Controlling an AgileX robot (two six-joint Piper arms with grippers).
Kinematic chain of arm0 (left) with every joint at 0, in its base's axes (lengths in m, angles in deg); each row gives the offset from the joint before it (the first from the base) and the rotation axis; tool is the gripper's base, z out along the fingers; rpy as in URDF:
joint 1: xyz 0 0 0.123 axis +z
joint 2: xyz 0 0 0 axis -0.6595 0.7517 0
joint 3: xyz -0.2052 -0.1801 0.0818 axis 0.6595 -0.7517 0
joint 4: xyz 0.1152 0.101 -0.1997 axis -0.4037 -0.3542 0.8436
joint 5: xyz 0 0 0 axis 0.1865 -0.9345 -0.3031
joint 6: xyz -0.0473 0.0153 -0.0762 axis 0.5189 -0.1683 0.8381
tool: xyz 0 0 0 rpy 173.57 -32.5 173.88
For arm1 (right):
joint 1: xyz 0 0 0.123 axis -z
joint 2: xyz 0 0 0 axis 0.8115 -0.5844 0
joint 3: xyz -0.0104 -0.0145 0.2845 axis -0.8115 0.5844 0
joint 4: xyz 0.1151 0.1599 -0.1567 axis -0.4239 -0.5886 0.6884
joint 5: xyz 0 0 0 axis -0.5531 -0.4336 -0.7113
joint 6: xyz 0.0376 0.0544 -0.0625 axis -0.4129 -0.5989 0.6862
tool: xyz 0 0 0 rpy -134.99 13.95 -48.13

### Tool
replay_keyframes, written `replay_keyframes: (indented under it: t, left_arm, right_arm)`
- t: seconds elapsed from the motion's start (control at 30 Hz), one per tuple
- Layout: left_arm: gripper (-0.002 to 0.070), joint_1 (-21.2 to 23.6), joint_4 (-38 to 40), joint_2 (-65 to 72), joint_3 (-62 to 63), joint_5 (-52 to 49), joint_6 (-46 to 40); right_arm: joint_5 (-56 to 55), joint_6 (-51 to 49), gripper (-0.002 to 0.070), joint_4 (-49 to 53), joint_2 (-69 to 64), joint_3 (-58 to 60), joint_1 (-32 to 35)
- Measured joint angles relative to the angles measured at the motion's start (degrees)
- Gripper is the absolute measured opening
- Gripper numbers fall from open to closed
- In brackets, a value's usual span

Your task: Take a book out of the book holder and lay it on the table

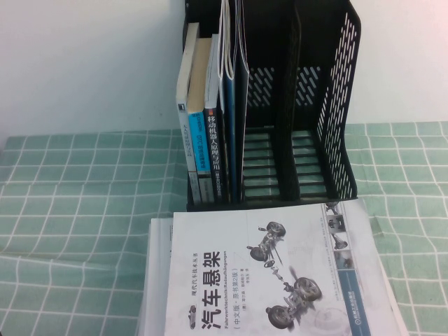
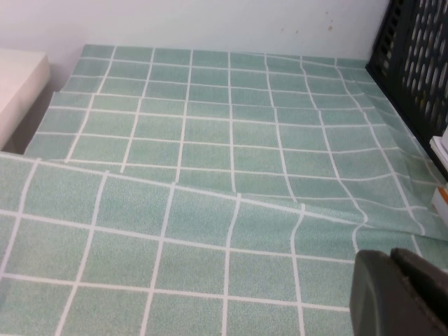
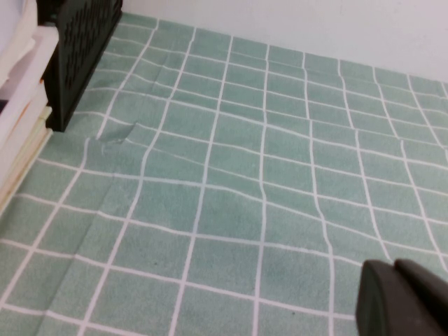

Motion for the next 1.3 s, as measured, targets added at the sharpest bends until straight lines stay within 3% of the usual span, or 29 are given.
replay_keyframes:
  t: [0.8,1.07,1.3]
  left_arm:
    - [-0.0003,0.0,-0.1,0.0,0.0,0.0,0.1]
    - [-0.0003,0.0,-6.9,0.0,0.0,-0.2,-1.9]
    - [-0.0002,0.0,-8.0,0.0,0.0,-0.2,-2.6]
  right_arm:
    - [0.0,0.0,-0.0002,0.0,0.0,0.0,0.0]
    - [0.0,0.0,-0.0002,0.0,0.0,0.0,0.0]
    - [-0.1,0.0,-0.0002,0.0,0.0,0.0,0.0]
